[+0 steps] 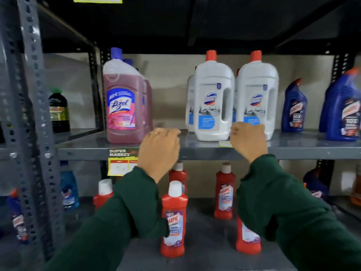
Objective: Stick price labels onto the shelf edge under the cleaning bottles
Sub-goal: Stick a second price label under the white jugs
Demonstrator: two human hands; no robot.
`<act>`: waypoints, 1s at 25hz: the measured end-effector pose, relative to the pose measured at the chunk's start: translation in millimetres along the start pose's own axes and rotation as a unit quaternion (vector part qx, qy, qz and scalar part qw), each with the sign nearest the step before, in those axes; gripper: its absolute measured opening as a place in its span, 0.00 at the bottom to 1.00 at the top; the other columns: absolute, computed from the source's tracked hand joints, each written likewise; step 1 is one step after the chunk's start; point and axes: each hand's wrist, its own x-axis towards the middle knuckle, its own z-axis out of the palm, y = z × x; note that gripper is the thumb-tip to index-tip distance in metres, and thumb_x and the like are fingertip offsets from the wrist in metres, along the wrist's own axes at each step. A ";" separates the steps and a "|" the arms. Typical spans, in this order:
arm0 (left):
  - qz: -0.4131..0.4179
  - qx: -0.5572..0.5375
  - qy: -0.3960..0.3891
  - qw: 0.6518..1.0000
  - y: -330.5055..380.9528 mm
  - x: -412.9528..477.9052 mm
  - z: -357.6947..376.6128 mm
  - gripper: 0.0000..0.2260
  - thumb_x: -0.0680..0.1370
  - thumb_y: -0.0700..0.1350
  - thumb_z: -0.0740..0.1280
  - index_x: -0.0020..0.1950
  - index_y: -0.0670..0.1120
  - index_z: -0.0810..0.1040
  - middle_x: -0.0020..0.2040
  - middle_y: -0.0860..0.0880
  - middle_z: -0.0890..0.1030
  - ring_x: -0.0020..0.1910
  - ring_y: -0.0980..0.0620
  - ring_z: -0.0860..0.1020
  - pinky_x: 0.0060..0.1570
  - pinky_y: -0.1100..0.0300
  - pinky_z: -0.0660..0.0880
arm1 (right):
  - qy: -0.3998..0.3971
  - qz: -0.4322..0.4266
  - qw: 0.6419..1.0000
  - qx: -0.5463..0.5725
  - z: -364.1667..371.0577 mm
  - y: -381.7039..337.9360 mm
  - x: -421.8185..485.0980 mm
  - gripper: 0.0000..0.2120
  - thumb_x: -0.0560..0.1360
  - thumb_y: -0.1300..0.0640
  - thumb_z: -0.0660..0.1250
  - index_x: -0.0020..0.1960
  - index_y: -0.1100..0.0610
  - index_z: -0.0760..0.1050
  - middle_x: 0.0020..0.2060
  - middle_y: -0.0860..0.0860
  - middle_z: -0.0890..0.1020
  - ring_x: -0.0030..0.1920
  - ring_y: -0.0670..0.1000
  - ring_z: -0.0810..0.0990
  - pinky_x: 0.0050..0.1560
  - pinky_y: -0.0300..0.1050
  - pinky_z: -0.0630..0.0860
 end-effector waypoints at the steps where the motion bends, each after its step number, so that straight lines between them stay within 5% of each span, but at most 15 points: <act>1: 0.018 -0.006 -0.028 0.999 17.9 2.9 12.2 0.11 0.77 0.45 0.61 0.57 0.44 0.75 0.53 0.41 0.82 0.53 0.41 0.77 0.52 0.48 0.75 | -0.015 0.035 0.998 -0.040 -5.5 12.0 4.2 0.07 0.74 0.56 0.58 0.44 0.56 0.74 0.45 0.62 0.78 0.53 0.63 0.67 0.52 0.54 0.66; 4: 0.036 0.027 -0.108 0.993 58.1 6.0 48.5 0.15 0.79 0.52 0.57 0.58 0.43 0.73 0.57 0.43 0.80 0.56 0.42 0.75 0.56 0.49 0.73 | -0.057 0.104 0.988 -0.101 -9.0 36.7 9.1 0.19 0.73 0.44 0.60 0.51 0.61 0.70 0.52 0.62 0.76 0.60 0.63 0.64 0.55 0.56 0.64; 7: 0.035 0.061 -0.092 0.993 68.4 6.3 68.0 0.16 0.79 0.54 0.57 0.53 0.43 0.74 0.52 0.43 0.82 0.53 0.43 0.77 0.53 0.51 0.72 | -0.074 0.112 0.989 -0.070 -3.2 46.4 12.7 0.20 0.71 0.43 0.62 0.51 0.59 0.71 0.53 0.61 0.76 0.61 0.62 0.64 0.57 0.58 0.61; 12: 0.043 0.076 -0.069 0.994 67.8 5.9 70.4 0.16 0.77 0.54 0.62 0.49 0.42 0.77 0.48 0.43 0.84 0.49 0.43 0.80 0.50 0.51 0.76 | 0.030 0.020 0.986 0.163 6.1 56.4 11.4 0.05 0.71 0.63 0.63 0.45 0.57 0.69 0.45 0.56 0.77 0.48 0.58 0.74 0.50 0.52 0.67; 16: 0.017 0.077 -0.088 0.993 70.6 5.2 69.1 0.20 0.76 0.59 0.58 0.56 0.45 0.75 0.54 0.44 0.82 0.55 0.44 0.78 0.54 0.52 0.72 | 0.063 0.017 0.935 0.350 -1.1 63.2 6.0 0.11 0.70 0.66 0.67 0.38 0.54 0.67 0.34 0.48 0.74 0.36 0.48 0.72 0.36 0.36 0.70; 20: -0.060 -0.113 -0.064 0.990 89.2 5.5 60.6 0.31 0.73 0.62 0.57 0.70 0.45 0.61 0.66 0.41 0.74 0.64 0.44 0.71 0.64 0.49 0.69 | -0.025 -0.022 0.900 0.435 -14.0 76.0 3.6 0.13 0.70 0.64 0.69 0.41 0.46 0.73 0.43 0.50 0.78 0.45 0.48 0.78 0.46 0.42 0.77; 22: -0.033 -0.123 -0.015 0.992 106.8 5.0 57.7 0.28 0.75 0.56 0.63 0.71 0.46 0.61 0.70 0.43 0.70 0.69 0.44 0.67 0.69 0.47 0.65 | -0.056 -0.089 0.913 0.393 -16.7 84.7 -3.6 0.10 0.71 0.64 0.68 0.46 0.49 0.79 0.43 0.49 0.77 0.43 0.41 0.77 0.48 0.37 0.76; 25: 0.013 -0.049 0.038 0.998 125.6 3.4 55.6 0.13 0.75 0.47 0.68 0.59 0.47 0.78 0.55 0.46 0.83 0.58 0.43 0.76 0.60 0.42 0.72 | -0.051 -0.140 0.921 0.360 -19.0 100.1 -14.6 0.11 0.71 0.65 0.67 0.50 0.53 0.80 0.39 0.44 0.75 0.41 0.35 0.75 0.44 0.25 0.71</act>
